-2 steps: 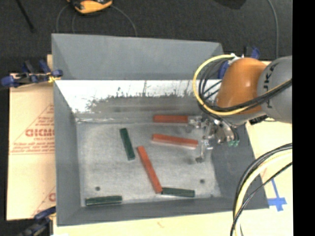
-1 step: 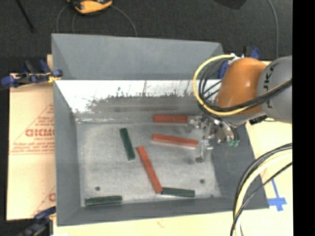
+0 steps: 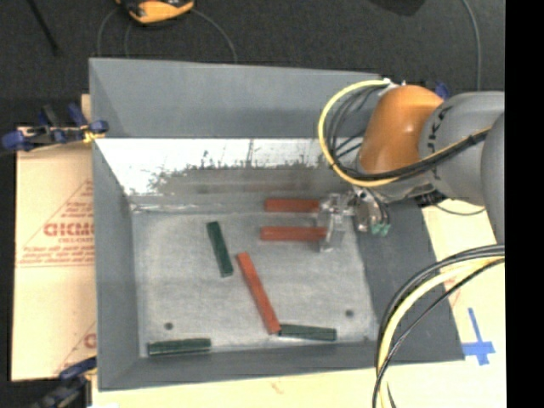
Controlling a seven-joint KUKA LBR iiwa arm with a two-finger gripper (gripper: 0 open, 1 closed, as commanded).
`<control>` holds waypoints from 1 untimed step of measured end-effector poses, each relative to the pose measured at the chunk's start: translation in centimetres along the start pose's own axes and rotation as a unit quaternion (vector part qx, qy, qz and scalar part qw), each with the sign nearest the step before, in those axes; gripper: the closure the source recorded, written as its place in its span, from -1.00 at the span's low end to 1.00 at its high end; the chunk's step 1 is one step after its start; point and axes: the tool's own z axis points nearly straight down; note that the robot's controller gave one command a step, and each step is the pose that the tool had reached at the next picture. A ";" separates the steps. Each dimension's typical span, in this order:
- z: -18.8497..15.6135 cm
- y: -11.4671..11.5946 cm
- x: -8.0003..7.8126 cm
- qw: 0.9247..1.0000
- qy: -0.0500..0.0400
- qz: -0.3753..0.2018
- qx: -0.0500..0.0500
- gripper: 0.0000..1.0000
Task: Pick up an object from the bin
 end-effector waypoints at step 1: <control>0.0 0.0 0.0 1.000 0.000 0.000 0.000 1.00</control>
Offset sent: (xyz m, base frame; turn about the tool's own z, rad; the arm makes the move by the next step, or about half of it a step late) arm -0.0165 -0.0037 0.1472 -0.0095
